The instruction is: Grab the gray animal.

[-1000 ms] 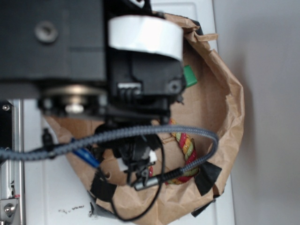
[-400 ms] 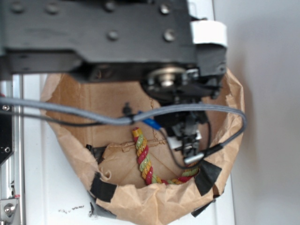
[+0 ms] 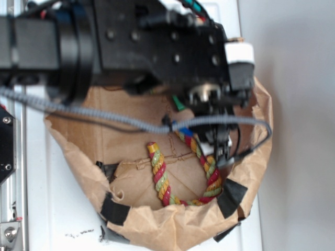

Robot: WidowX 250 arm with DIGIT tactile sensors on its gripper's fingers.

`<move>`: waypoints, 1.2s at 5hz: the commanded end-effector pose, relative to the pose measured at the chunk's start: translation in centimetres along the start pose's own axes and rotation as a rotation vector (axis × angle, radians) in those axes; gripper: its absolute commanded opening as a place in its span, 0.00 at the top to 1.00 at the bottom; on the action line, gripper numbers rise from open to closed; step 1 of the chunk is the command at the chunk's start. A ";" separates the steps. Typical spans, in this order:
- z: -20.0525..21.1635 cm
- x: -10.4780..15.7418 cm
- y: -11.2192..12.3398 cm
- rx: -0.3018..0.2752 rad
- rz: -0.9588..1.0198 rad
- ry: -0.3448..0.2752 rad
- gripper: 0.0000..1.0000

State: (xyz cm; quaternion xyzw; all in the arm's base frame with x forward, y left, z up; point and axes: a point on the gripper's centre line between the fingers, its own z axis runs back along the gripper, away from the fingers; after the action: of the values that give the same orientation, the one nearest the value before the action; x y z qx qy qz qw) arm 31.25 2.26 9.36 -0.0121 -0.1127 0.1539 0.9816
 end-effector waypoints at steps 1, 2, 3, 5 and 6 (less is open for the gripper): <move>-2.4 4.1 3.2 0.052 0.104 -0.119 0.00; -2.0 4.3 3.7 0.042 0.109 -0.103 0.00; -2.0 3.6 3.6 0.052 0.104 -0.107 0.00; 0.7 1.9 3.7 0.043 0.062 -0.047 0.00; 0.8 2.0 4.5 0.063 0.068 -0.044 0.00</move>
State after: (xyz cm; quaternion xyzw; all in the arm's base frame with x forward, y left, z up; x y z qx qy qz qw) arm 30.67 5.99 7.73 0.0170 -0.0877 0.1823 0.9792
